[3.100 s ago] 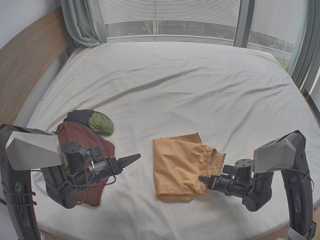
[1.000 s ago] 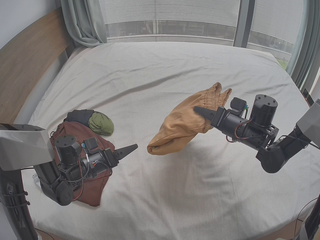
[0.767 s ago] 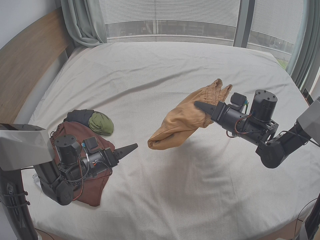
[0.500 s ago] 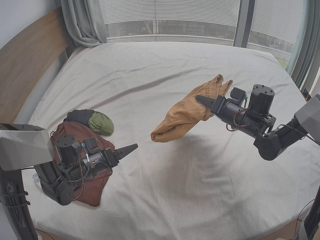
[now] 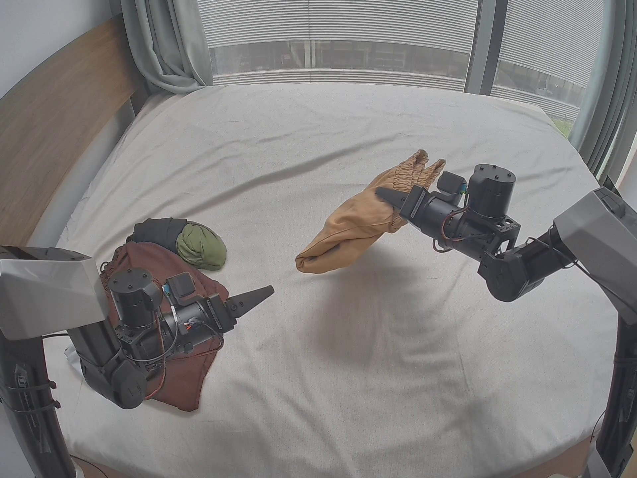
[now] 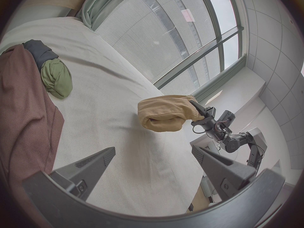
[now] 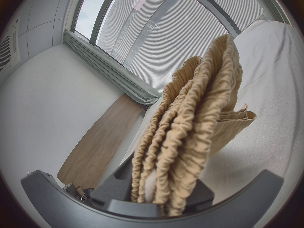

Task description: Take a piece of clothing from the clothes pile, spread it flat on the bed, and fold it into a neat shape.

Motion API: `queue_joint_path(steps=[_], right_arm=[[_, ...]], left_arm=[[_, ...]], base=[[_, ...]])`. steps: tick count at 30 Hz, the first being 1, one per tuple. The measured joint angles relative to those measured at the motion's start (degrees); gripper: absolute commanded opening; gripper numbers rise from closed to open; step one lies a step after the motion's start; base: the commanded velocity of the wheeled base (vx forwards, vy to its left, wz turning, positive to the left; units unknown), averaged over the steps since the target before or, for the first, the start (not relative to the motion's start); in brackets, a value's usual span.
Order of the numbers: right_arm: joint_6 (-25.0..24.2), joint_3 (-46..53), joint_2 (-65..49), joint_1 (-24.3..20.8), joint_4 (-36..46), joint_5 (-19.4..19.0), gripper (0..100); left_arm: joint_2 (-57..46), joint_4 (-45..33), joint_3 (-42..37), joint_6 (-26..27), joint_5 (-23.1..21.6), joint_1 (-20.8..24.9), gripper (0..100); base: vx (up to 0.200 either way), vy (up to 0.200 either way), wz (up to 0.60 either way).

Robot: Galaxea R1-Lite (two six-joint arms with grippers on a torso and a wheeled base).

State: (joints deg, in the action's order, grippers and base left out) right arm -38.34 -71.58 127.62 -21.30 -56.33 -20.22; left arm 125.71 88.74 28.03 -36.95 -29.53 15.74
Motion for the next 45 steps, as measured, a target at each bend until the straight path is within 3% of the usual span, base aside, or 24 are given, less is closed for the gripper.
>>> queue_joint_path(steps=[14, 21, 29, 40, 41, 45], right_arm=[[0.35, -13.80, 6.69, -0.98, 7.09, 0.04, 0], [2.13, -15.98, 12.34, -1.24, 7.70, 0.00, 0], [5.22, -11.28, 18.27, 1.65, 4.63, 0.15, 0], [5.52, -3.04, 20.07, 3.85, -1.78, 0.61, 0], [5.50, -2.86, 20.25, 3.88, -2.13, 0.63, 100], [5.44, -1.95, 20.94, 3.88, -3.90, 0.94, 100]], left_arm=[[0.28, 0.00, 0.00, 0.00, -0.06, -0.11, 100], [0.61, 0.00, 0.00, 0.09, -0.17, -0.23, 100], [1.05, 0.00, -0.05, 0.15, -0.17, -0.33, 100], [1.48, 0.00, -0.06, 0.22, -0.09, -0.33, 100], [1.50, 0.00, -0.06, 0.22, -0.09, -0.34, 100], [1.52, 0.00, -0.05, 0.22, -0.09, -0.39, 100]], base=[[0.000, 0.000, 0.00], [0.000, 0.000, 0.00], [0.000, 0.000, 0.00], [0.000, 0.000, 0.00], [0.000, 0.000, 0.00], [0.000, 0.000, 0.00]])
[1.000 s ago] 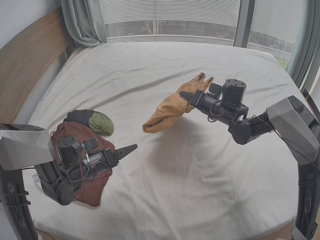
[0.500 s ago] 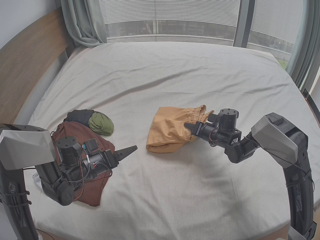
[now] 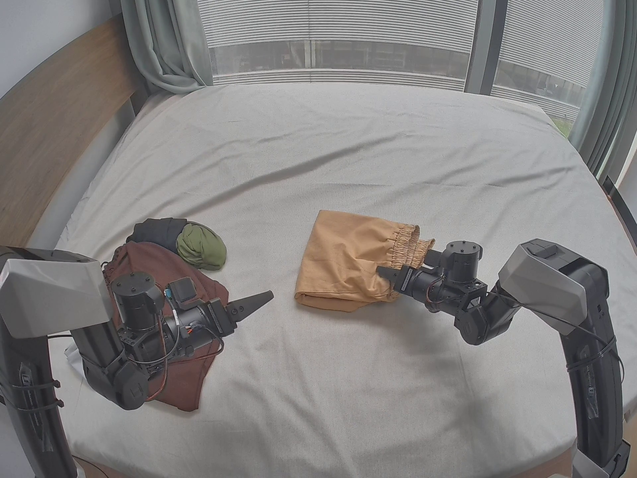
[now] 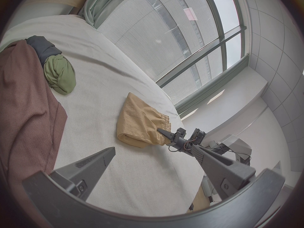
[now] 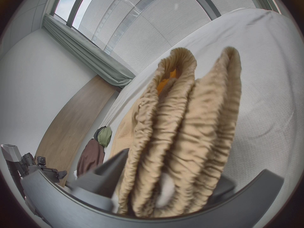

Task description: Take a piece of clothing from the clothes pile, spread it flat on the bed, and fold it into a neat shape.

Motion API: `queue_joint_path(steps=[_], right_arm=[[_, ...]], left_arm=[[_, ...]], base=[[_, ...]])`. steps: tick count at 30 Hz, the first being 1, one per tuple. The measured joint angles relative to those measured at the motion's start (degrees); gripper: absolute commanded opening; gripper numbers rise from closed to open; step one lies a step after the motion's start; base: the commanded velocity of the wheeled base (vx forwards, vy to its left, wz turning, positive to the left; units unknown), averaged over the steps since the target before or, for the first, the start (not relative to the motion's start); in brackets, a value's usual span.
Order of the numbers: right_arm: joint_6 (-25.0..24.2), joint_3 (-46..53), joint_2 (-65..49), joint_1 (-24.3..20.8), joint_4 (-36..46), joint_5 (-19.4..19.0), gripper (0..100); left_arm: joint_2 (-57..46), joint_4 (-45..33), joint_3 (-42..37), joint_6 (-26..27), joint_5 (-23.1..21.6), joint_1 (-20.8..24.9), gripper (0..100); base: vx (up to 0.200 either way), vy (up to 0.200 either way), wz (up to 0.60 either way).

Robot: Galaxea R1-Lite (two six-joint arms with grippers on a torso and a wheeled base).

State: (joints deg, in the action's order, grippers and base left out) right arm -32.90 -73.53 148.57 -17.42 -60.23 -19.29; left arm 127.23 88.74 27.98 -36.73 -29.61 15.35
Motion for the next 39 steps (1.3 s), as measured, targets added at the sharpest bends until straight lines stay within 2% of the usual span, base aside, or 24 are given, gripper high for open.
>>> queue_joint_path(steps=[9, 17, 21, 29, 39], right_arm=[[1.00, 6.17, -2.56, 1.22, -1.78, 1.41, 100], [4.47, 11.13, -11.61, 5.79, -1.46, 1.66, 100], [4.90, 11.72, -15.96, 6.53, -0.44, 1.66, 100], [4.91, 10.34, -18.66, 2.16, 1.08, 1.89, 100], [4.94, 4.88, -9.31, -0.44, 1.83, 4.34, 100]], left_arm=[[0.02, 0.02, 0.11, -0.07, 0.00, -0.05, 100], [-0.06, 0.00, 0.33, 0.00, 0.06, -0.37, 100], [-0.13, 0.00, 0.55, -0.07, 0.16, -0.48, 100], [-0.24, 0.00, 1.04, -0.09, 0.33, -0.59, 100], [-0.26, 0.00, 1.04, 0.09, 0.30, -1.22, 100]], base=[[0.000, 0.000, 0.00], [0.000, 0.000, 0.00], [0.000, 0.000, 0.00], [0.000, 0.000, 0.00], [0.000, 0.000, 0.00]])
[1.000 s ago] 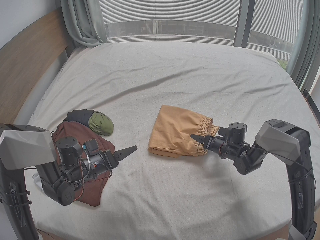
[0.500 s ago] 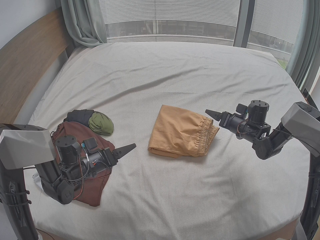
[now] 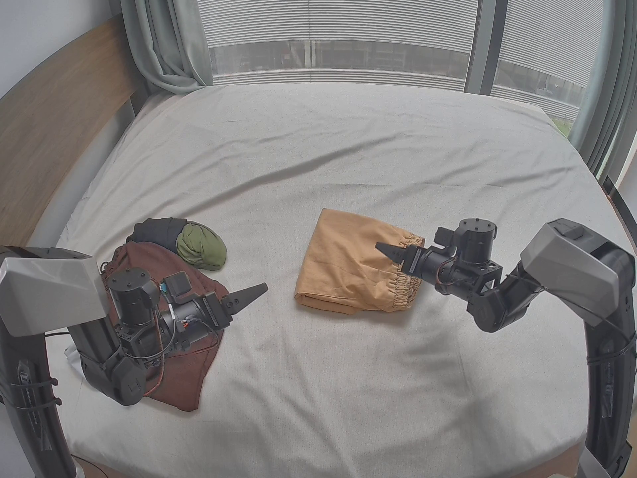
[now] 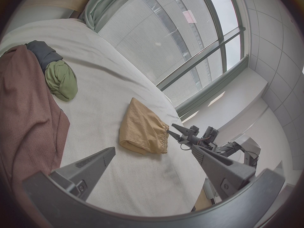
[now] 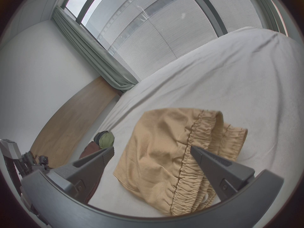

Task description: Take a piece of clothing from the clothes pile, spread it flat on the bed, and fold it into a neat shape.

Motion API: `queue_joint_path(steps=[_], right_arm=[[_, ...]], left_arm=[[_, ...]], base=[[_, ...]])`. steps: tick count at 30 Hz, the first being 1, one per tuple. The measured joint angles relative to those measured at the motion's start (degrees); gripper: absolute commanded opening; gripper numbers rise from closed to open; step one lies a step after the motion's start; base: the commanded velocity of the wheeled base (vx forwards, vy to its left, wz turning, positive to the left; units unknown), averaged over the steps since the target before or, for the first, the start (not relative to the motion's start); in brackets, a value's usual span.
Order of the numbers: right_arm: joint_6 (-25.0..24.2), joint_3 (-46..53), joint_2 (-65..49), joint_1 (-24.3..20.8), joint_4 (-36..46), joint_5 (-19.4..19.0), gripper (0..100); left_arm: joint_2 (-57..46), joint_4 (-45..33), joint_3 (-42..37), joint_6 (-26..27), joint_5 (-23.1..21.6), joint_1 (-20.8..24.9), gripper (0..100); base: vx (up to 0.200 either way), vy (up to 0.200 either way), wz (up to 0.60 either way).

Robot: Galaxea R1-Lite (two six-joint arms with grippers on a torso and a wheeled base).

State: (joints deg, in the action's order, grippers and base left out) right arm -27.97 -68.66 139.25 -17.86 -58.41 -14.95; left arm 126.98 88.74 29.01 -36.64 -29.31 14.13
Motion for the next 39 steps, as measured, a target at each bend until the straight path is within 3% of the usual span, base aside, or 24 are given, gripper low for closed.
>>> queue_joint_path(steps=[10, 23, 32, 39], right_arm=[[0.99, -1.60, 5.95, -0.22, -0.35, 1.40, 100], [0.79, 1.02, 5.12, -0.71, -4.35, 3.71, 100], [2.00, 13.29, -11.50, -0.60, -4.85, 3.79, 100], [6.29, 30.32, -30.82, 0.89, -3.47, 3.82, 100]], left_arm=[[0.04, 0.00, -0.07, 0.02, -0.04, -0.27, 100], [-3.69, 0.02, -0.35, -0.20, -0.85, -0.40, 100], [-15.35, -0.05, -4.55, -1.04, -7.51, -0.02, 100], [-28.75, -0.38, -11.50, -1.39, -14.10, 0.50, 100]], base=[[0.000, 0.000, 0.00], [0.000, 0.000, 0.00], [0.000, 0.000, 0.00], [0.000, 0.000, 0.00]])
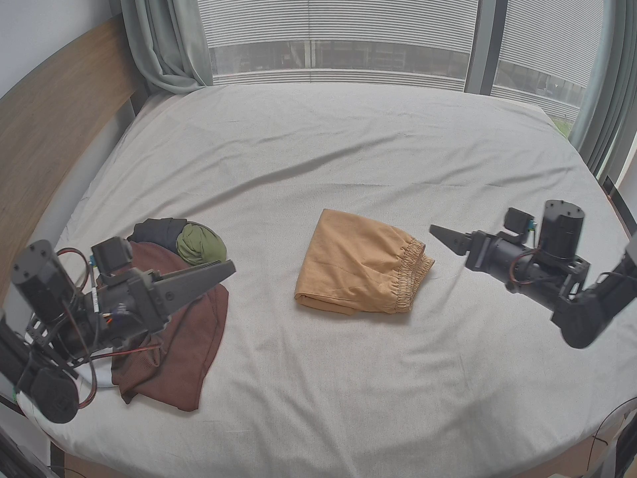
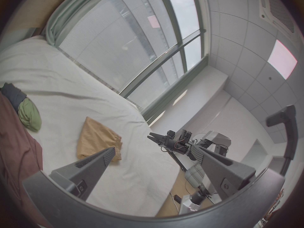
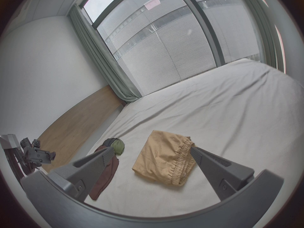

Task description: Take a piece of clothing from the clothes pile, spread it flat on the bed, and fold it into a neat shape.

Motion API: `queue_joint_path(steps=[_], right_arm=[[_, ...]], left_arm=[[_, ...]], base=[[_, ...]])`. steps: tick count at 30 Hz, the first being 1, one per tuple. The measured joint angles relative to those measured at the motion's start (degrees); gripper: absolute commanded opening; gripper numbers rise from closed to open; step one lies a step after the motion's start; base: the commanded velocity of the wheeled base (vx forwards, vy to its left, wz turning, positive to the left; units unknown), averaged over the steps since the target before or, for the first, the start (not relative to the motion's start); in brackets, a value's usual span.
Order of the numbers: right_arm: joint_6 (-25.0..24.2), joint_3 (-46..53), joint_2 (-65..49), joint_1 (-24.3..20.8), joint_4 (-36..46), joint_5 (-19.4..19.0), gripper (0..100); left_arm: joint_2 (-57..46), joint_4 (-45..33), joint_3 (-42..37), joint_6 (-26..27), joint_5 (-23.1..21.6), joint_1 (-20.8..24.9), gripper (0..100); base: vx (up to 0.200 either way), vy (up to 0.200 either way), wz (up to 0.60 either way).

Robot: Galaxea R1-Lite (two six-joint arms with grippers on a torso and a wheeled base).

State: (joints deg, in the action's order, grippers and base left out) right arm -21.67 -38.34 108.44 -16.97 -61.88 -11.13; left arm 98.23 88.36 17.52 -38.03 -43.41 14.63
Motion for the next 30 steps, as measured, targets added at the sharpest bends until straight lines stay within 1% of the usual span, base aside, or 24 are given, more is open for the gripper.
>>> queue_joint_path(steps=[8, 11, 14, 20, 25, 30], right_arm=[[3.61, 16.04, -22.53, 2.34, 2.44, -0.02, 100], [4.44, 19.87, -30.71, 2.94, 4.73, -0.02, 100], [5.06, 23.04, -38.92, 3.52, 7.88, -0.04, 100], [5.84, 27.71, -56.32, 4.66, 15.92, -0.11, 100], [6.27, 30.57, -71.07, 5.79, 25.15, -0.22, 100], [6.84, 32.78, -84.05, 7.46, 35.50, -0.24, 100]], left_arm=[[-14.58, -1.43, -7.98, -0.12, -3.45, -0.05, 100], [-19.81, -2.96, -10.54, -0.15, -4.18, -0.71, 100], [-25.51, -6.06, -12.37, -0.15, -4.62, -1.84, 100], [-40.13, -19.03, -14.76, -0.12, -5.11, -5.84, 100], [-54.11, -33.67, -15.65, -0.17, -5.45, -9.97, 100], [-67.54, -48.20, -15.92, -0.22, -5.72, -12.92, 100]], base=[[0.000, 0.000, 0.00], [0.000, 0.000, 0.00], [0.000, 0.000, 0.00], [0.000, 0.000, 0.00], [0.000, 0.000, 0.00], [0.000, 0.000, 0.00]])
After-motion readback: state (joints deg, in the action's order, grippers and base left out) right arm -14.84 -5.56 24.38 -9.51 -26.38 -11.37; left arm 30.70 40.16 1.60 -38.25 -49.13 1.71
